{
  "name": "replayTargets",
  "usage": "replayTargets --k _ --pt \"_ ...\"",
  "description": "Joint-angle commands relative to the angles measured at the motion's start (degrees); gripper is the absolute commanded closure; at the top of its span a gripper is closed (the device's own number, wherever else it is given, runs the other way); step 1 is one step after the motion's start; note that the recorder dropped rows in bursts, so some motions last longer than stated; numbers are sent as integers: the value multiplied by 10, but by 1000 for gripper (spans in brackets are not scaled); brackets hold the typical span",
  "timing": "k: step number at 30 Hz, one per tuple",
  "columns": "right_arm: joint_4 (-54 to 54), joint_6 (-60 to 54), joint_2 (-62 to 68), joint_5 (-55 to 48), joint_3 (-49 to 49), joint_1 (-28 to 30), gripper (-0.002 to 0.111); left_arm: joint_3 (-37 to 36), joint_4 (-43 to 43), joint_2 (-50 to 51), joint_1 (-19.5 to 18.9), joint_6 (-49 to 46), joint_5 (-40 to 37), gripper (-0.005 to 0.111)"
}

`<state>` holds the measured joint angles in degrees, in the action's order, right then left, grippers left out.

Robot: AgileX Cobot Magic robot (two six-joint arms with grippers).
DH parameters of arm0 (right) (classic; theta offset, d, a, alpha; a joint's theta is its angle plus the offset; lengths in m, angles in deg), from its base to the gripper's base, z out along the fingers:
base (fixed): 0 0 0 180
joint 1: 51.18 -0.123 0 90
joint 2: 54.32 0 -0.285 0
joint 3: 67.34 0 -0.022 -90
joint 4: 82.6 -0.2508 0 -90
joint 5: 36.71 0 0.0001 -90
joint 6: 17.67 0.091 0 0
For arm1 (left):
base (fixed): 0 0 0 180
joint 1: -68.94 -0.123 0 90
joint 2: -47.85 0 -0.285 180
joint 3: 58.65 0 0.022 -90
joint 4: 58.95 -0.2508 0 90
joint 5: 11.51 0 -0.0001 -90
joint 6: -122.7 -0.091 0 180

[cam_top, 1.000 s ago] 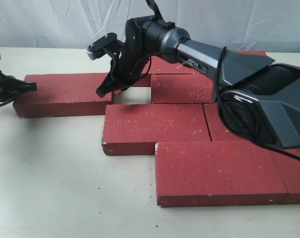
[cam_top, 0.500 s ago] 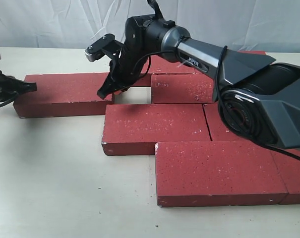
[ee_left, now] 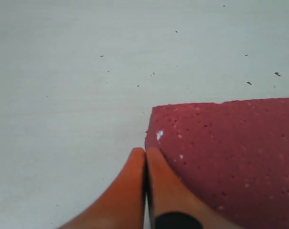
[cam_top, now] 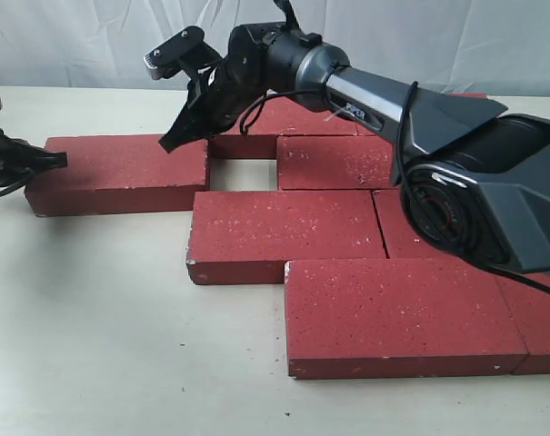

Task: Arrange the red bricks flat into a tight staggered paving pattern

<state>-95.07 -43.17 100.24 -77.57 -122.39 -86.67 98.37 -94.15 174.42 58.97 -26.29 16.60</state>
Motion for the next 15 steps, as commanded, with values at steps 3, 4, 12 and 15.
replayTargets --k 3,4,12,15 --pt "3 0 19 4 0 1 109 1 -32 1 10 5 36 107" --pt "6 0 21 0 0 1 109 1 -32 1 10 5 36 107" --pt "2 0 14 -81 0 1 109 1 -32 1 10 5 36 107" --pt "3 0 7 -105 0 1 109 1 -32 1 10 5 36 107"
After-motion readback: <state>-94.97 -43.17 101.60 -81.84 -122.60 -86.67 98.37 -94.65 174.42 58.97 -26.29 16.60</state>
